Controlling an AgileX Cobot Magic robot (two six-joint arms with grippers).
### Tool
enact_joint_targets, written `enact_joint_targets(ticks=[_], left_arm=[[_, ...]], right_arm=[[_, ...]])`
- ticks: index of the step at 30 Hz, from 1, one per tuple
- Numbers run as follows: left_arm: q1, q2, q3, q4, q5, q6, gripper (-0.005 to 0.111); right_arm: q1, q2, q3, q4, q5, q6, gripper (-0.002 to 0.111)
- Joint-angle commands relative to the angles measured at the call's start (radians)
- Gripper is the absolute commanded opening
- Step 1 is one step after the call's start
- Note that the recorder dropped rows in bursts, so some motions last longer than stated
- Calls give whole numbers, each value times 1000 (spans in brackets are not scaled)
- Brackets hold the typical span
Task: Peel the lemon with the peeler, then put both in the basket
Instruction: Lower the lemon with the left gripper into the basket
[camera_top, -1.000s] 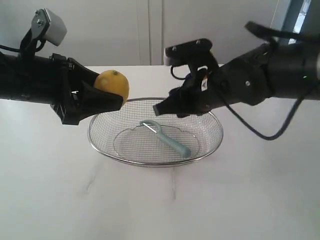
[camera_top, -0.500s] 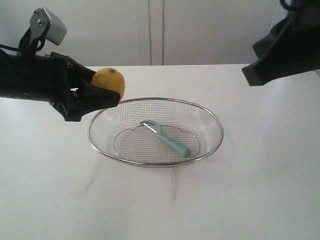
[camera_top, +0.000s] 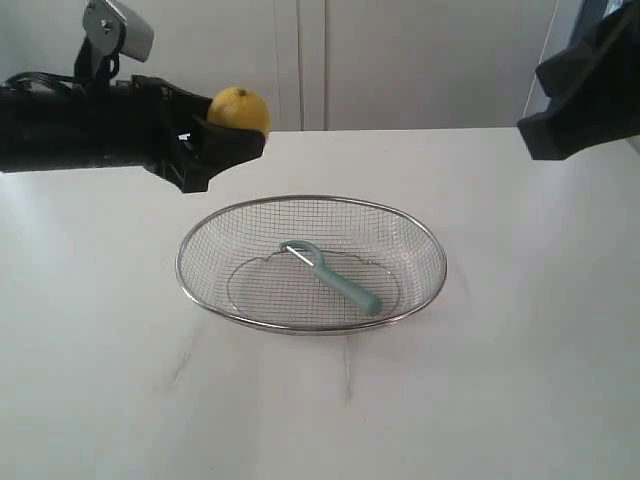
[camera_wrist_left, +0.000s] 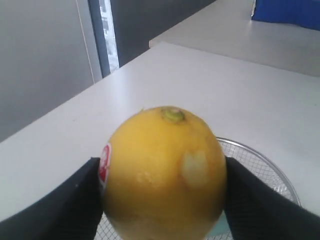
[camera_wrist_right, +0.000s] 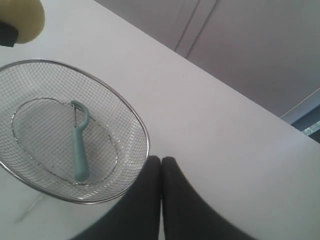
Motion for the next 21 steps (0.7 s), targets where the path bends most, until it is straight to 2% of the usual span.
enact_joint_targets(ticks=[1,5,21], left_arm=[[-3,93,-25,-35,-6,157,0],[-3,163,-25,-35,-8,87,0],[-3,310,-33,-35,18,142,0]], right_arm=[[-9,-7,-1,-48,-1,-7,0],[-9,-7,-1,-50,1,6,0],[-9,-7,-1,-70,10,24,0]])
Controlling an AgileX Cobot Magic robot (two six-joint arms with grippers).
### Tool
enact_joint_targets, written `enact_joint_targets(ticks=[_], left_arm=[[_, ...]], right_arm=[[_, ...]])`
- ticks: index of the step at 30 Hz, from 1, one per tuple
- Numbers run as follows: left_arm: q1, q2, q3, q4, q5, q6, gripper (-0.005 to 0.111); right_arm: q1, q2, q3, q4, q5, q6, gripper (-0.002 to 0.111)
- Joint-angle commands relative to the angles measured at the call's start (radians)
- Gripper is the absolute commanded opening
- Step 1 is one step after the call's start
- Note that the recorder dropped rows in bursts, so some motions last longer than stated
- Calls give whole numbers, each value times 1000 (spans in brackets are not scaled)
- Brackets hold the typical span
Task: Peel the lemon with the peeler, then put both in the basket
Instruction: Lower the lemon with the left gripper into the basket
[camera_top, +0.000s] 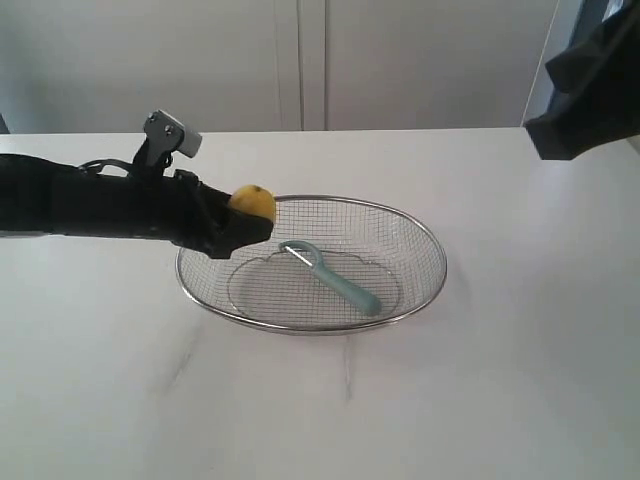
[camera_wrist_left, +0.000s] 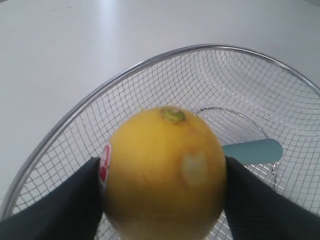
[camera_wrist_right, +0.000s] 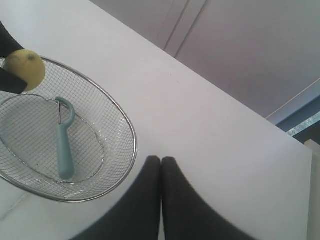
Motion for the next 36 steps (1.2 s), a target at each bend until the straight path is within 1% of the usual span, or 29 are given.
enact_joint_targets(ticks=[1,7,22,24,25,28,32,36], left_arm=[[-3,25,-5,-30,41,142,0],[-3,57,-5,-30,110,142,0],[-3,114,-5,-30,104,142,0],[-3,118,-5,-30,104,142,1],[-3,121,-5,-30,104,142,3],[-3,122,-5,-30,99,142,14],[-3,122,-5,-30,99,142,33],[-3,122,-5,-30,97,142,47]], right_arm=[[-9,-7,-1,-24,11,8,0],[-9,-7,-1,-32,12,30,0],[-9,-7,-1,-34,12,30,0],[-9,-7,-1,-34,12,30,0],[-9,-7,-1,-34,12,30,0],[-9,-7,-1,-34,12,31,0],[-9,-7,-1,-34,12,31,0],[-9,-7,-1,-34,12,38,0]])
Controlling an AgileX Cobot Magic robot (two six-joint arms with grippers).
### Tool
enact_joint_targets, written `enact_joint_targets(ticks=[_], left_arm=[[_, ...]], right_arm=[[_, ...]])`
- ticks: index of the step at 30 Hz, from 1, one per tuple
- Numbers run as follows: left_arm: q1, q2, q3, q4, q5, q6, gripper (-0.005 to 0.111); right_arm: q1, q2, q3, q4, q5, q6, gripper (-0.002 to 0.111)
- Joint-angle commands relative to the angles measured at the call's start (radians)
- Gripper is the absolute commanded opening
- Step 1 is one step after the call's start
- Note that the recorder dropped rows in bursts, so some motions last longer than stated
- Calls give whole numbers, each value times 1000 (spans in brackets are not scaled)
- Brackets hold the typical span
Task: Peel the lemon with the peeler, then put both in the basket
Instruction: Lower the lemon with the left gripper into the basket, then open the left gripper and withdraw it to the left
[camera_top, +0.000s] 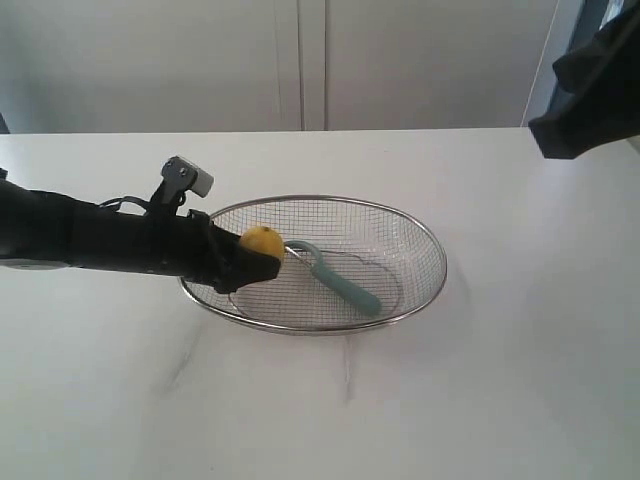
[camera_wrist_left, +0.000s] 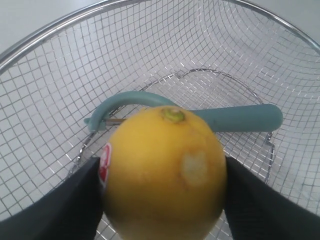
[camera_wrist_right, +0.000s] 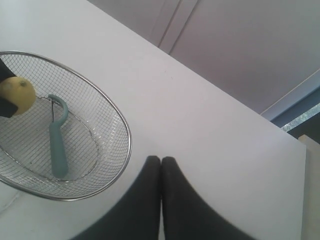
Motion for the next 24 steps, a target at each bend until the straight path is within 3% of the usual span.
enact_joint_targets(ticks=[1,17,24], left_arm=[[-1,-8,-5,-23,29,142,49],[-1,-8,-5,-23,41,139,77],[-1,-20,-5,-23,67,139,75]], right_arm=[[-9,-7,-1,-7,1,15,0],[-9,-7,-1,-8,1,26,0],[-9,-7,-1,-12,2,27,0]])
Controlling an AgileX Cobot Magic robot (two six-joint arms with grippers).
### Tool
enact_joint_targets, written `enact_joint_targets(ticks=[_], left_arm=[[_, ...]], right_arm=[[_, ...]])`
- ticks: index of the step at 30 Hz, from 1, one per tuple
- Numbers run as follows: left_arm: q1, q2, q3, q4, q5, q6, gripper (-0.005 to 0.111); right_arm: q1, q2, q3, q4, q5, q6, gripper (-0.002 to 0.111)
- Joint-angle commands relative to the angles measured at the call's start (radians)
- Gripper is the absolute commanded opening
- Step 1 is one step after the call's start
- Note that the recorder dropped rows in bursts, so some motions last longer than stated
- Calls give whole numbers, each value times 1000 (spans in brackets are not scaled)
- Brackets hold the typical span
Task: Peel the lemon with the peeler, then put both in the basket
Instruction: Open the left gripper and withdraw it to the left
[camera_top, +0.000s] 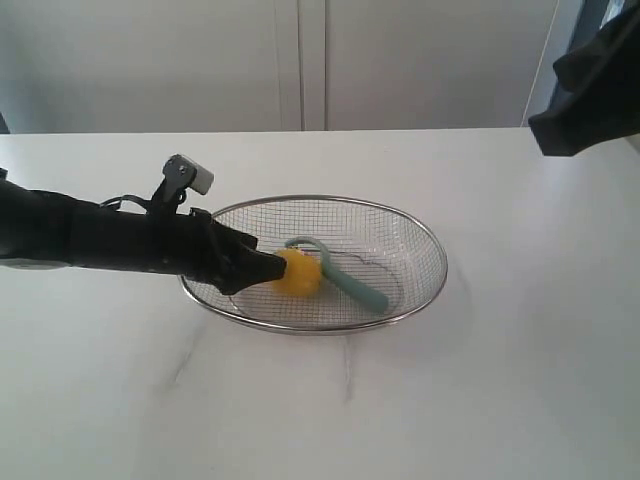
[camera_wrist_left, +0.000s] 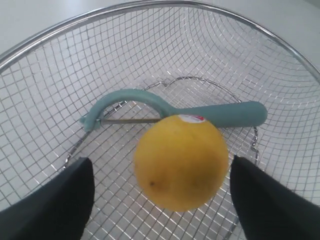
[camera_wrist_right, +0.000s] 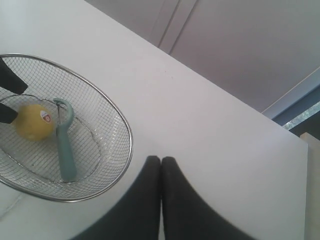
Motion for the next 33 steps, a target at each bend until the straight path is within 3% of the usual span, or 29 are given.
enact_joint_targets(ticks=[1,5,6,8,9,11,15,20,22,26,33], left_arm=[[-1,-27,-5,-22,22,135,73],[0,-152,-5,-22,-7,112,51],[0,-177,-5,-22,-9,81,46],[0,-257,-5,-22,-49,-67,27],[0,-314,-5,28,-94,-141,13],[0,-407,-5,210,-134,-281,0],[0,-567,-5,535,-147,-614,0],[0,-780,-3,1033,-8,-1082,0],[0,-839,-3,1136,24,-1192,0],[0,-949,-3,1238,77,-1292,0],[0,-1070,-3,1242,150,-1290,0]], right_arm=[[-9,-7,-1,-12,4,10,0],[-9,-7,-1,-24,7,15,0],[-9,-7,-1,-27,8,15,0],[-9,-7,-1,-27,8,15,0],[-9,-7,-1,-27,8,15,0],[-9,-7,-1,-27,8,15,0],[-9,-7,-1,-27,8,15,0],[-9,-7,-1,-26,4,15,0],[-9,-7,-1,-26,4,15,0],[-9,-7,-1,-26,4,15,0],[-9,-7,-1,-26,4,15,0]])
